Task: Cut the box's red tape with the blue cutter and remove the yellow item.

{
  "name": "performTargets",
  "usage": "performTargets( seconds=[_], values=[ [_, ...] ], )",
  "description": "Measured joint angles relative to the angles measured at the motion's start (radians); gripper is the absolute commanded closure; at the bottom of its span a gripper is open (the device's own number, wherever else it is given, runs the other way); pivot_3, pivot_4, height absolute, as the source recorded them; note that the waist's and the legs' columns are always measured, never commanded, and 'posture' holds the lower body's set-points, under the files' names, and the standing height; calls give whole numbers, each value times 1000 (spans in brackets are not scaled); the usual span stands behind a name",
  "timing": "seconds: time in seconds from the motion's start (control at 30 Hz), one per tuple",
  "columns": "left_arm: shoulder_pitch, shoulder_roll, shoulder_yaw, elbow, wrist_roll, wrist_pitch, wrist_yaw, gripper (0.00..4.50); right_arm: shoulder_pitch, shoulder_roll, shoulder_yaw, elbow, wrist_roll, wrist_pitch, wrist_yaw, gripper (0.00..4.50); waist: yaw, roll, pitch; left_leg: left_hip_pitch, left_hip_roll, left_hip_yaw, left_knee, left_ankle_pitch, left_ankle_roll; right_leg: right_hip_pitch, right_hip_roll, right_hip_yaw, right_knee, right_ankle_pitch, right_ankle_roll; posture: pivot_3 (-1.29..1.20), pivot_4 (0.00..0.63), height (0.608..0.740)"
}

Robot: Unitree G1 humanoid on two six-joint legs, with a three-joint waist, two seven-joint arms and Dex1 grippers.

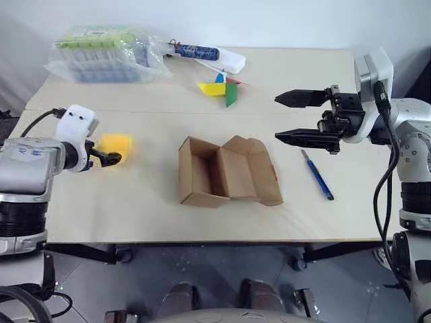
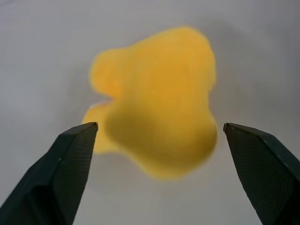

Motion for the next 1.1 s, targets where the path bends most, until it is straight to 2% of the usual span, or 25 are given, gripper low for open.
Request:
performTargets(
  seconds=[0.07,0.2,0.33,0.4,0.57,0.63,0.7,0.87,1.1],
  values=[
    [1,55,35,-38,-29,8,-28,14,-1,0,-1,0,-3,-8,2,0,-1,0,0,1,0,-1,-1,0,0,0,0,0,0,0,0,0,150,740],
    [7,78,100,-74,-107,-14,-88,14,-1,-3,-3,0,-13,-10,7,0,-1,1,0,1,0,0,-1,0,0,0,0,1,0,0,0,0,150,740],
    [37,-99,313,-165,-248,-274,-147,14,0,-10,-25,-1,-18,-10,1,0,4,0,0,0,2,-2,1,0,0,1,-1,0,0,0,0,0,150,740],
    [137,-154,368,-239,-280,-441,-183,14,13,-19,-42,-3,-18,-10,-3,0,0,0,0,1,1,-1,-1,-1,-1,1,-1,1,-1,0,0,0,150,740],
    [407,-210,371,-301,-331,-535,-243,14,175,-103,-83,-15,-52,-35,7,0,0,0,0,2,0,2,-2,-1,-1,0,-1,0,-1,0,-1,0,150,740],
    [523,-199,369,-297,-361,-618,-358,14,320,-154,-97,-23,-93,-106,44,0,3,0,0,3,0,5,-2,-1,0,2,-1,-1,-2,0,-1,0,150,740],
    [620,-169,366,-247,-363,-697,-453,14,422,-159,-111,26,-156,-222,46,0,3,1,0,3,0,9,-1,-1,0,2,-1,0,-4,0,-1,0,150,740],
    [647,-130,366,-124,-351,-798,-492,14,438,-113,-194,199,-214,-398,-57,0,-1,3,2,9,3,9,-2,1,0,5,-1,5,-7,0,-4,0,150,740],
    [648,-103,344,-58,-338,-830,-475,14,626,-121,-224,214,-215,-437,0,0,-1,3,2,13,6,9,-4,-2,1,7,-1,5,-6,1,-4,0,150,740]
  ],
)
